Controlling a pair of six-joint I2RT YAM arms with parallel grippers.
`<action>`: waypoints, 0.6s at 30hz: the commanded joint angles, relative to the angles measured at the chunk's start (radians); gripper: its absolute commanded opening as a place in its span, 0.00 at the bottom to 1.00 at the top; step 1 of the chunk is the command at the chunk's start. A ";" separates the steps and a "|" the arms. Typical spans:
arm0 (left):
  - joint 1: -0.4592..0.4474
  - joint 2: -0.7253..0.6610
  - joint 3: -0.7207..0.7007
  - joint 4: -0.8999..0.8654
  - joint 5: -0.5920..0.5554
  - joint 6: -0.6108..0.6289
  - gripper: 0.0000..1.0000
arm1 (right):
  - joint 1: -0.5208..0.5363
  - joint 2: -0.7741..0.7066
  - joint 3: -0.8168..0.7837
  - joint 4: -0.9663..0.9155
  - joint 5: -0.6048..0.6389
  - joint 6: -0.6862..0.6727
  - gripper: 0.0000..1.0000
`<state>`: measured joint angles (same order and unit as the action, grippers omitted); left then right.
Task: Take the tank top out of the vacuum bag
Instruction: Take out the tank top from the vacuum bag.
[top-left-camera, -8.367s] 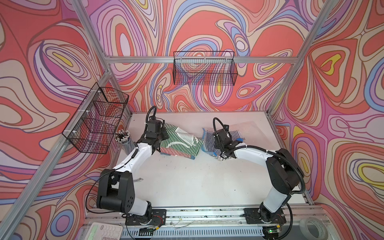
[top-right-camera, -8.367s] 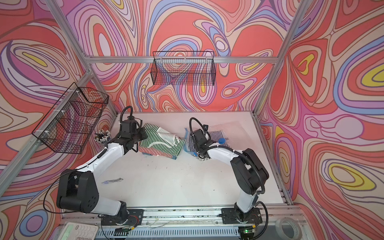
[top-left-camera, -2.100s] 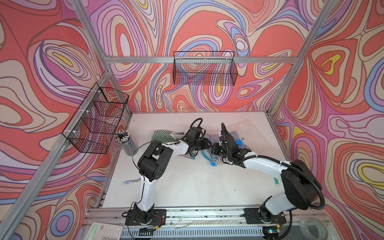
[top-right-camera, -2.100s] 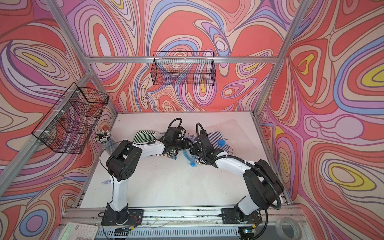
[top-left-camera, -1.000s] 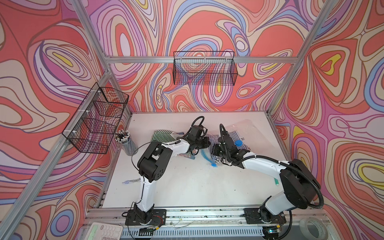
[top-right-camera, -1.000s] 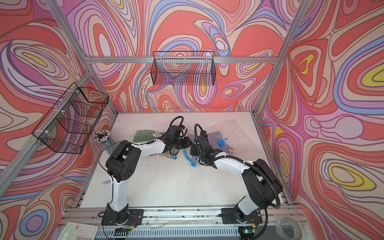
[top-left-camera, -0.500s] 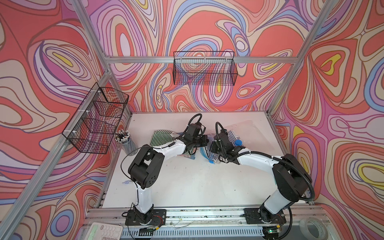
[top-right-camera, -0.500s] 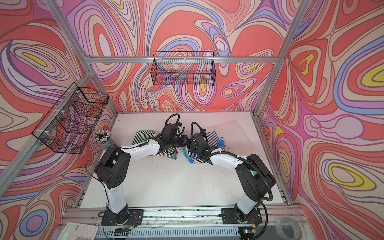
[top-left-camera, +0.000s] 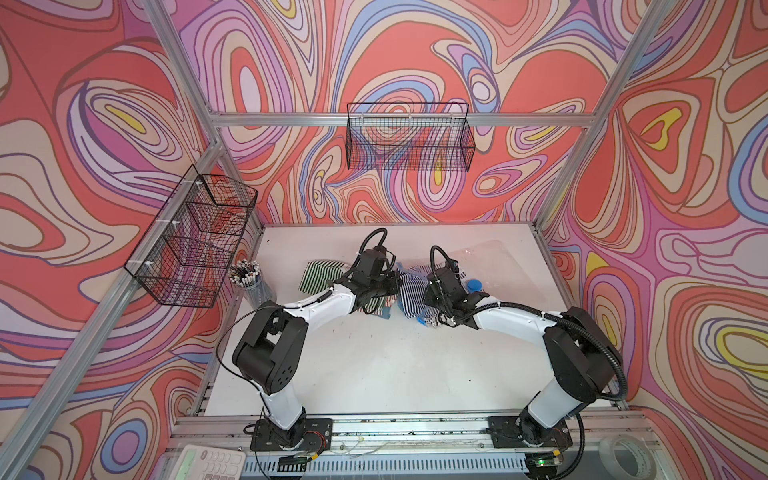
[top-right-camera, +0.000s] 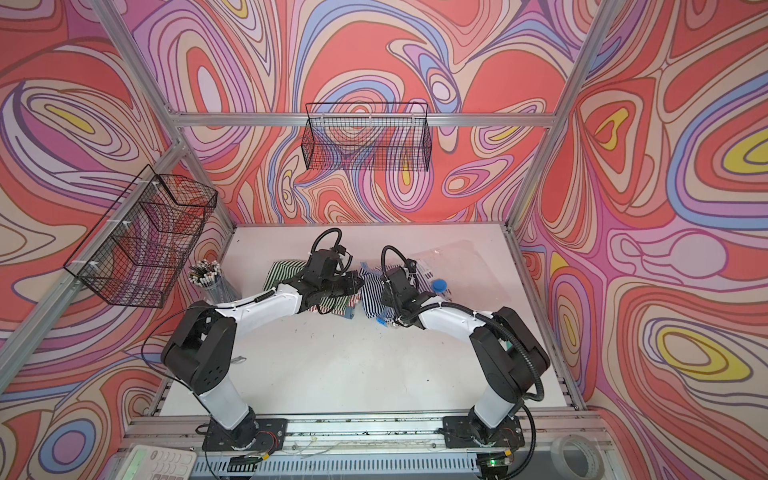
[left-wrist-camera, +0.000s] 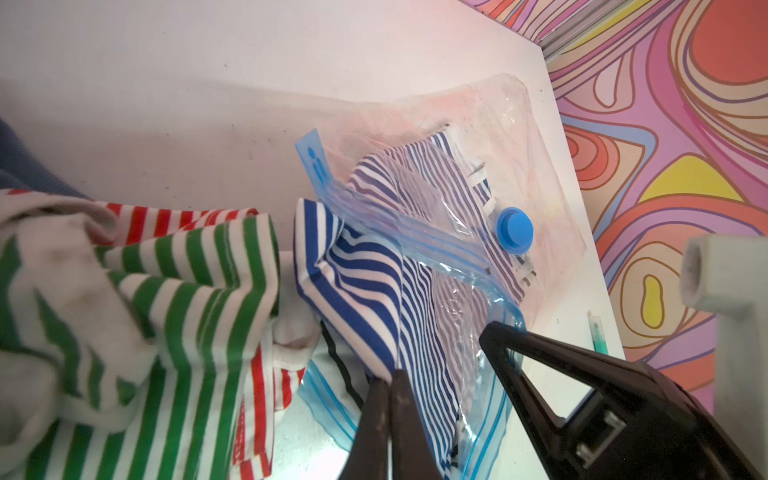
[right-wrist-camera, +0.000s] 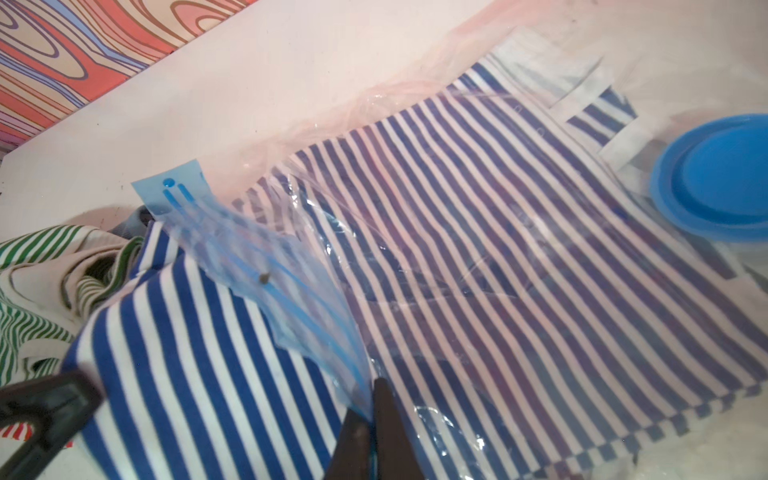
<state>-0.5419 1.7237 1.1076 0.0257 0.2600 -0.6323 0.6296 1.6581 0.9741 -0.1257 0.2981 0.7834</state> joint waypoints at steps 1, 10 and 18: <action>0.005 -0.041 -0.007 -0.027 -0.034 0.013 0.00 | -0.001 0.021 -0.006 -0.025 0.032 0.017 0.00; 0.005 0.024 -0.004 -0.006 -0.008 -0.009 0.03 | 0.000 0.032 0.006 0.002 -0.001 0.011 0.00; 0.005 0.066 -0.027 0.035 0.041 -0.068 0.40 | -0.001 0.029 -0.002 0.009 -0.015 0.009 0.00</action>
<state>-0.5423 1.7660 1.0954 0.0414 0.2821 -0.6666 0.6296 1.6760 0.9741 -0.1200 0.2798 0.7834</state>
